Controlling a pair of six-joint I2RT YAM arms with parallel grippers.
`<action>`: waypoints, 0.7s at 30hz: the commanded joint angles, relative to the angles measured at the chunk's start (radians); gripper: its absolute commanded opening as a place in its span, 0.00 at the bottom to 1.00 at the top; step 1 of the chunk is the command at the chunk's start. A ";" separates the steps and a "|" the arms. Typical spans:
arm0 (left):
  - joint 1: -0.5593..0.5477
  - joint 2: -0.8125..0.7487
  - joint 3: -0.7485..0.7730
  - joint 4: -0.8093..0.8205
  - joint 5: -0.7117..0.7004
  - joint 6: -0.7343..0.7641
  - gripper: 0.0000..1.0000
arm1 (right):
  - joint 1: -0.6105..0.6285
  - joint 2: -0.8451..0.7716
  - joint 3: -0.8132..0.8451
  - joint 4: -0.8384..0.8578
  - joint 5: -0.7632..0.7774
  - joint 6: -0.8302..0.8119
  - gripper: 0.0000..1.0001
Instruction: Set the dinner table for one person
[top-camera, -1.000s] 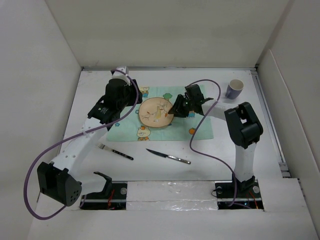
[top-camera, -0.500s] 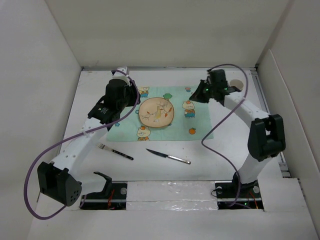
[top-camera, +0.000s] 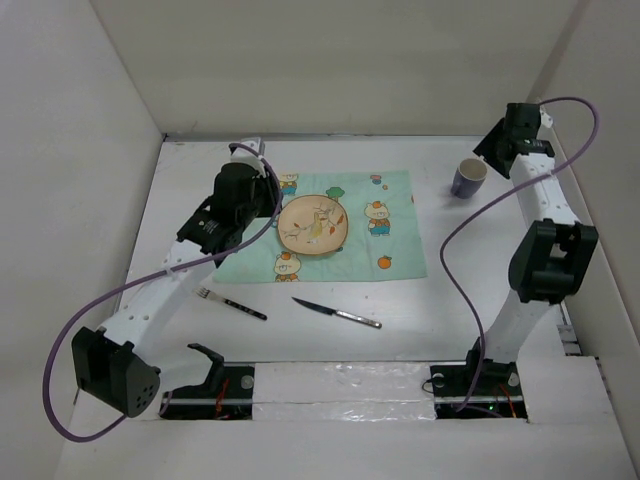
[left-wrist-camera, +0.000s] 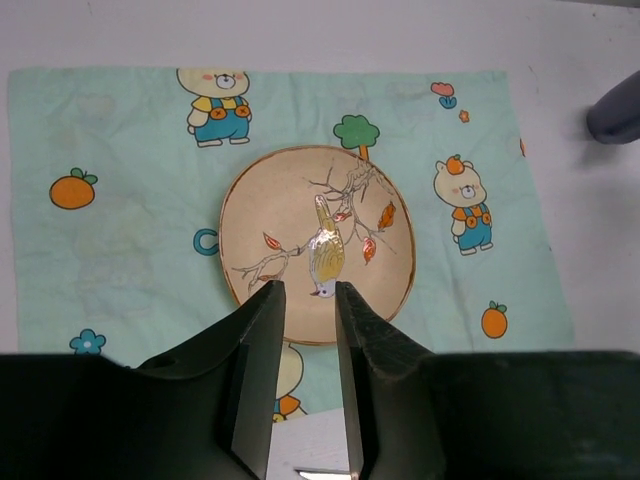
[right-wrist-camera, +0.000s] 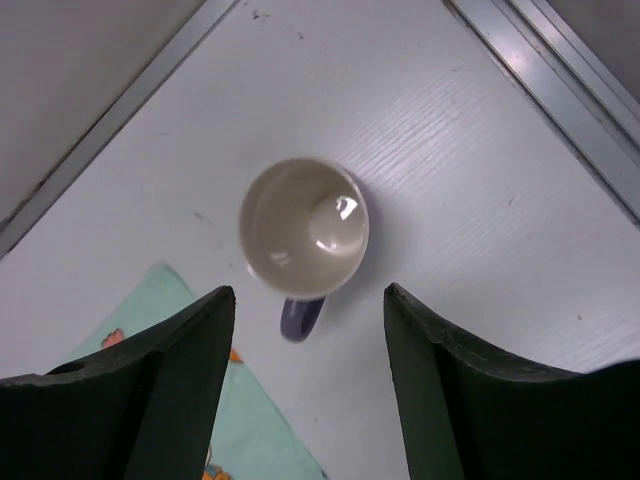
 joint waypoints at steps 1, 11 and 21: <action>-0.013 -0.025 -0.010 0.027 -0.008 0.015 0.25 | -0.007 0.143 0.142 -0.099 0.078 -0.015 0.67; -0.013 -0.040 -0.015 0.000 -0.037 0.010 0.26 | -0.027 0.320 0.207 -0.159 0.052 0.028 0.31; -0.013 -0.031 0.008 -0.002 -0.013 -0.010 0.28 | 0.120 0.105 0.271 -0.099 0.025 -0.082 0.00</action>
